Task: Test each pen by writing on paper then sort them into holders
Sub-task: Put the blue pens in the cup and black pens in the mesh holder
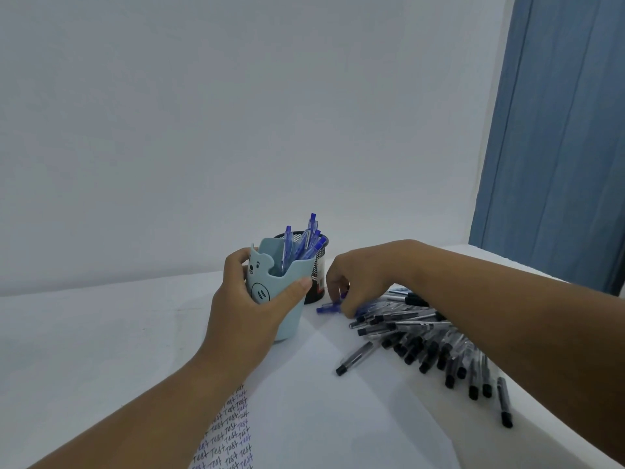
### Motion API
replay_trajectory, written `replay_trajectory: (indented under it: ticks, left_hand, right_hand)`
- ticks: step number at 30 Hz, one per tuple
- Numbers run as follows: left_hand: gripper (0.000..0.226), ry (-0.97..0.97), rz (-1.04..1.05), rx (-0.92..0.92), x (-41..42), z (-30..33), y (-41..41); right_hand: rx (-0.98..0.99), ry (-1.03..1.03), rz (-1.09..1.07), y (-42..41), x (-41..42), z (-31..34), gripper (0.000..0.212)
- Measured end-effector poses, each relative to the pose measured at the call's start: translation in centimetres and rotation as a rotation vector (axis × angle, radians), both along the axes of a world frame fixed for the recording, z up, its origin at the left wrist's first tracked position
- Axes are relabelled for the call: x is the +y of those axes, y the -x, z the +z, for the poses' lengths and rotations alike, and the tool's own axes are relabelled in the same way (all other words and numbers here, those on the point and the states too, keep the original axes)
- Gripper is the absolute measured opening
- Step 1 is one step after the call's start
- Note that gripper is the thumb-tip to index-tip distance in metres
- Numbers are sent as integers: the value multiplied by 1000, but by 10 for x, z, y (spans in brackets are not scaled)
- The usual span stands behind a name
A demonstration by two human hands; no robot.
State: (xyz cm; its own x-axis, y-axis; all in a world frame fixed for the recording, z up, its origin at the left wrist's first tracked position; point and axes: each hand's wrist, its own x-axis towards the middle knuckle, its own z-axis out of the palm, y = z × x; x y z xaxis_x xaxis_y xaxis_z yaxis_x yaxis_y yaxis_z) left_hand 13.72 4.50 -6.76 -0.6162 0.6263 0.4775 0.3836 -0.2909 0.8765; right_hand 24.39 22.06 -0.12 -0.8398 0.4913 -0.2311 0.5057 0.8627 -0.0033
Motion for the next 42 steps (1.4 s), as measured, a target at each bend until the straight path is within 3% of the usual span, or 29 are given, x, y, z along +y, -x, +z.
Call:
replay_trajectory:
  ticks: [10,18,23,27,30,37,42]
  left_hand:
    - [62,8,3,-12,0,0,1]
    - [63,12,15,-13,0,1,1]
    - [67,7,29,-13,1,1,1]
    - [77,-10,47,-23,1,1,1]
    - [75,-18,49,-31,1,2,0]
    - [74,-13,41,-25,0,3,-2]
    - [72,-4,44,-31,0,2,-1]
  right_hand:
    - [20,-20,85,-1,5,-4,20]
    - [161,-15,163,-7,3,-16,19]
    - [430,21,151,-5,5,-25,40]
    - [584,-15,146,-8,13,-25,12]
    - [741,34,109,-13,17,-20,18]
    - [1204,384,91,-24,9,9,21]
    - [1521,747,-19,-24,6,10,17]
